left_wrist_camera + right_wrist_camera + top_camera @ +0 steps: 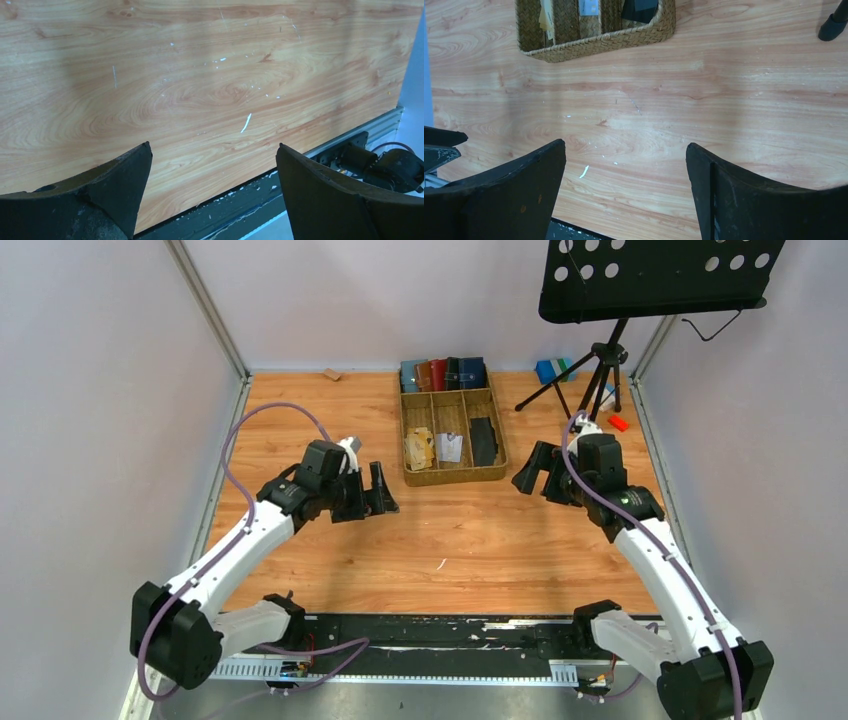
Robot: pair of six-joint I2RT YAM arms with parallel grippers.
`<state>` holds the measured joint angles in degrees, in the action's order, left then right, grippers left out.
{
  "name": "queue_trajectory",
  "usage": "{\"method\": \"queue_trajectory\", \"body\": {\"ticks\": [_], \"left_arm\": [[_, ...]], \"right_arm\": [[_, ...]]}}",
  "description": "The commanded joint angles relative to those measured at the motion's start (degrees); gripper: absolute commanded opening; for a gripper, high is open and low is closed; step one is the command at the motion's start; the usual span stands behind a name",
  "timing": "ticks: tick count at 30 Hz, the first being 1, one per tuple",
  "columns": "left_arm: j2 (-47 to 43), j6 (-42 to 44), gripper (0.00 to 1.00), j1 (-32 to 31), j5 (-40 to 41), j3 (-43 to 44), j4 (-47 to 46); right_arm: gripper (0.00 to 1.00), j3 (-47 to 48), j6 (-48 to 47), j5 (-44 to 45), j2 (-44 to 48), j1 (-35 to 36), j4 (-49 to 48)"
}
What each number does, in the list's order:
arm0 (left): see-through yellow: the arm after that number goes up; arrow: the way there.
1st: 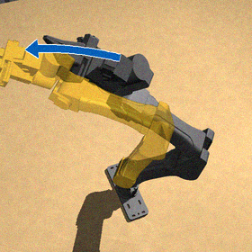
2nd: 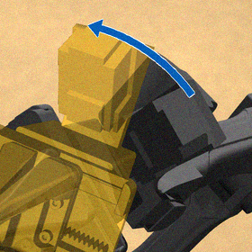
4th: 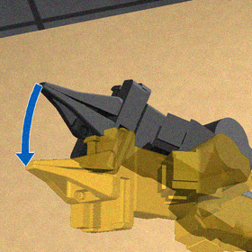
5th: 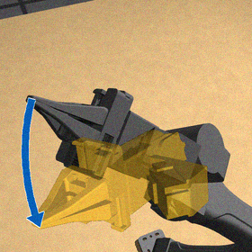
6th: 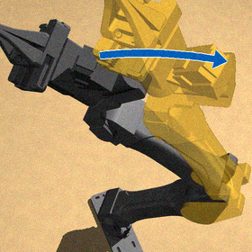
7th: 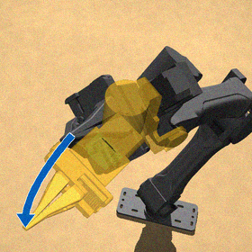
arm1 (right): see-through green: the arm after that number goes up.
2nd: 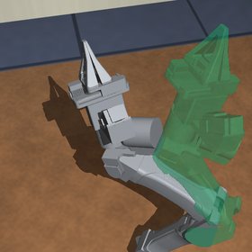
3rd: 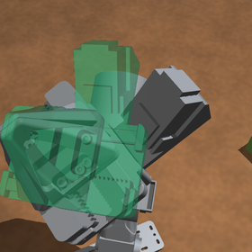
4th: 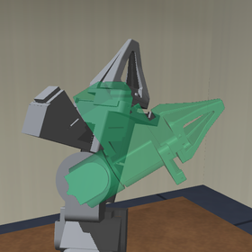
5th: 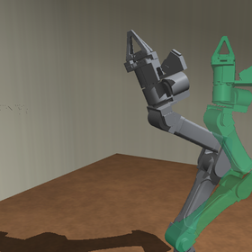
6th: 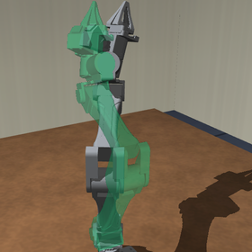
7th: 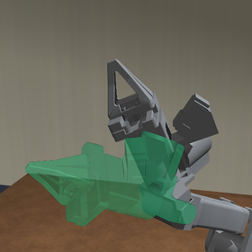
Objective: Take the credit cards out of the card holder
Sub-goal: Move the storage box to the center of the board.
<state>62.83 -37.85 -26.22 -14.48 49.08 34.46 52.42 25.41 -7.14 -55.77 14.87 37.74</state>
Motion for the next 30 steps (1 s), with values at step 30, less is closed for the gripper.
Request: {"method": "queue_trajectory", "body": {"ticks": [30], "left_arm": [[44.59, 2.86, 0.64, 0.03, 10.5, 31.07, -10.19]], "right_arm": [[0.87, 7.26, -1.95, 2.21, -0.94, 0.25, 5.59]]}}
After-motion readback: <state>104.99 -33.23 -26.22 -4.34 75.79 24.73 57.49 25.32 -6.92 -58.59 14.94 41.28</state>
